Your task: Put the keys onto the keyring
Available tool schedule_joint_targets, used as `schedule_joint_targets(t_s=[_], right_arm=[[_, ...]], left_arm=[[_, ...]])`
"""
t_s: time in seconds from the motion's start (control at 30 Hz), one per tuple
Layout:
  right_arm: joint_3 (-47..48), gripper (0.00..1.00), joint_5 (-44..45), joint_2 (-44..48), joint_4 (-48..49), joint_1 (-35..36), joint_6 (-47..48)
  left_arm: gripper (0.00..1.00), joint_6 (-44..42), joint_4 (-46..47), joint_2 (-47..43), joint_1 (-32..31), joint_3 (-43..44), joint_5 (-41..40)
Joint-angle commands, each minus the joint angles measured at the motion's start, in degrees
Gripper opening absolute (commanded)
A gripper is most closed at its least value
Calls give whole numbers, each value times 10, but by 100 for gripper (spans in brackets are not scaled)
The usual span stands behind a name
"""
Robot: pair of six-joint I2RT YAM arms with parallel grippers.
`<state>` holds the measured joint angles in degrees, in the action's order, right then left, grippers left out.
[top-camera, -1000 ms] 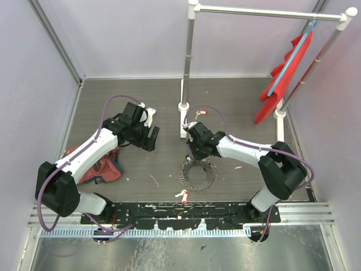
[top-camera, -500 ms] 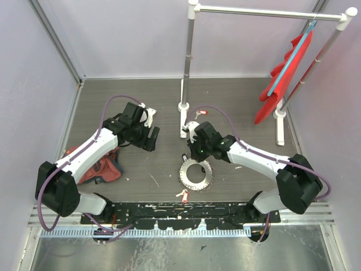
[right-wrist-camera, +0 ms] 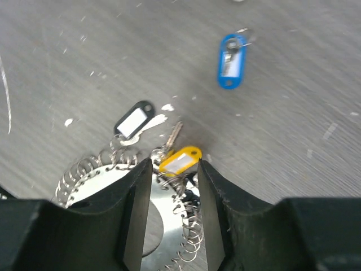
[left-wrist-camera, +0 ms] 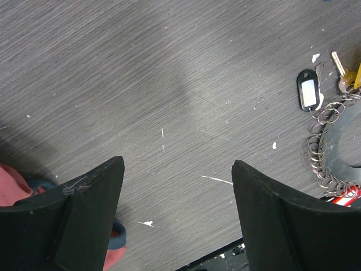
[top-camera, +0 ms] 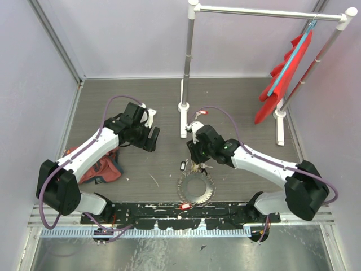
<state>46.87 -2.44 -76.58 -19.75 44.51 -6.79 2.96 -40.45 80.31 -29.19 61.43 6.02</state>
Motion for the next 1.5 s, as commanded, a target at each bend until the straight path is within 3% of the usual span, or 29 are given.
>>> schedule_joint_targets(t_s=[0.0, 0.23, 0.4, 0.63, 0.8, 1.03, 1.27, 1.47], right_arm=[[-2, 44, 123, 31, 5, -1, -66], [-4, 40, 46, -3, -20, -1, -89], [-17, 30, -34, -16, -3, -1, -104], [-15, 27, -22, -38, -6, -1, -110], [-14, 32, -61, -61, 11, -1, -104], [-3, 31, -30, -89, 8, -1, -107], [-3, 14, 18, -87, -6, -1, -116], [-4, 7, 64, -74, -14, -1, -125]], left_arm=[[84, -8, -1, -2, -1, 19, 8], [84, -9, -2, -2, -1, 18, 4], [84, -9, -2, -1, -1, 18, 5], [84, -10, -2, -1, -2, 17, 5], [83, -10, -2, 0, -2, 17, 5], [83, -11, -2, 1, -2, 17, 5], [83, -12, -2, 1, -2, 17, 5], [83, -12, -2, 1, -2, 17, 5]])
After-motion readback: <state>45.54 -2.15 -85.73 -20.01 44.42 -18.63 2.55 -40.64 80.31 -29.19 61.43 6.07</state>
